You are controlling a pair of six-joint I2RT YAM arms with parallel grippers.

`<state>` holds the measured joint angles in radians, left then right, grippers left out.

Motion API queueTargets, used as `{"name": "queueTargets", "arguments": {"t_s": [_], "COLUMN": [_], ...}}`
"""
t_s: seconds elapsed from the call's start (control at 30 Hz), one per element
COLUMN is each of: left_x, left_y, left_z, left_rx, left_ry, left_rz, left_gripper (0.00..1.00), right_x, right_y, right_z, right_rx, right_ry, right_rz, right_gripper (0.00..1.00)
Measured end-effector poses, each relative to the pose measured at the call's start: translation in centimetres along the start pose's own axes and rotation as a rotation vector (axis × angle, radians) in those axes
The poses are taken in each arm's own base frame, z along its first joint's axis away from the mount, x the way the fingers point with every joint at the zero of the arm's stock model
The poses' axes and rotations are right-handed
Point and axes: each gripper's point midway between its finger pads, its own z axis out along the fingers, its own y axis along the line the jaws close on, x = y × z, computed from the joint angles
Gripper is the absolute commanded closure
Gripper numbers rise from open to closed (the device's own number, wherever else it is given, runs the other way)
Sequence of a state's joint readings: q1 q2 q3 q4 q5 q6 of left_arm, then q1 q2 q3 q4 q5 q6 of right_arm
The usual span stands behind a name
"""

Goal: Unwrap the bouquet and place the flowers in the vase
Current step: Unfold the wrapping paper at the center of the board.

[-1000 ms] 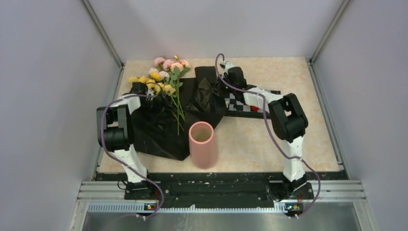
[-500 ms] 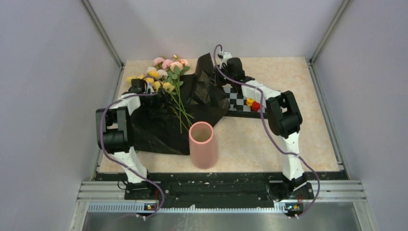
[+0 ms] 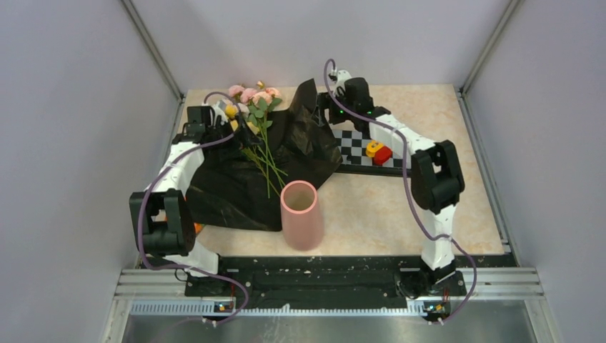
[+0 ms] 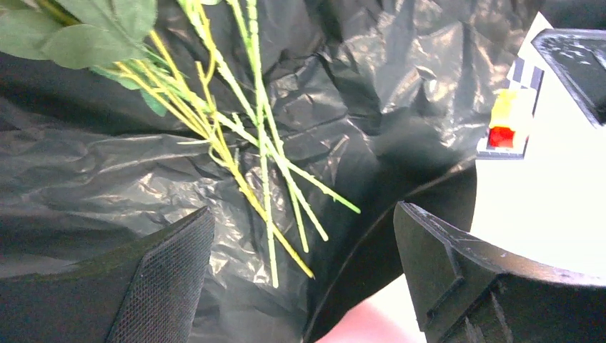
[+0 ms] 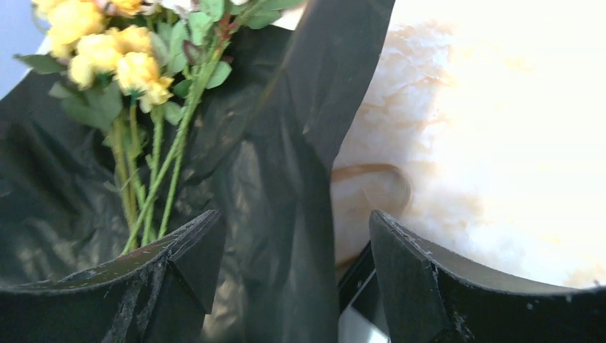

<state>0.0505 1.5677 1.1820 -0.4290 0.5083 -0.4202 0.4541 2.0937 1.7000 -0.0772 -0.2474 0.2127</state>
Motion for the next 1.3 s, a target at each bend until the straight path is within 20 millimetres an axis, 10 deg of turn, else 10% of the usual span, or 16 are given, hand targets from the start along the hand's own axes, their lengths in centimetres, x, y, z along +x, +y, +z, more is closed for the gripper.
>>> {"name": "queueTargets", "arguments": {"t_s": [0.23,0.43,0.8,1.3], "left_x": [1.7,6.8,12.0,7.2], "left_y": [-3.4,-8.2,-9.4,-6.4], "left_z": [0.0,1.7,4.7,1.7], "left_rx": [0.115,0.238,0.321,0.078], "left_ry": [0.057,0.211,0.411,0.185], "left_rz": [0.044,0.134,0.102,0.161], "left_gripper": [0.04,0.07,0.04,0.01], "right_x": [-3.5,-1.3,6.7,16.7], "right_y": [4.4,8.2,9.4,6.7], "right_z": [-9.0,-14.2,-10.9,-9.7], "right_rx": [-0.08,-0.213,-0.326,-0.224], "right_ry": [-0.081,-0.078,0.109,0.333], "right_rz": [0.001,0.043,0.134,0.196], "right_gripper": [0.24,0.24,0.37,0.54]}}
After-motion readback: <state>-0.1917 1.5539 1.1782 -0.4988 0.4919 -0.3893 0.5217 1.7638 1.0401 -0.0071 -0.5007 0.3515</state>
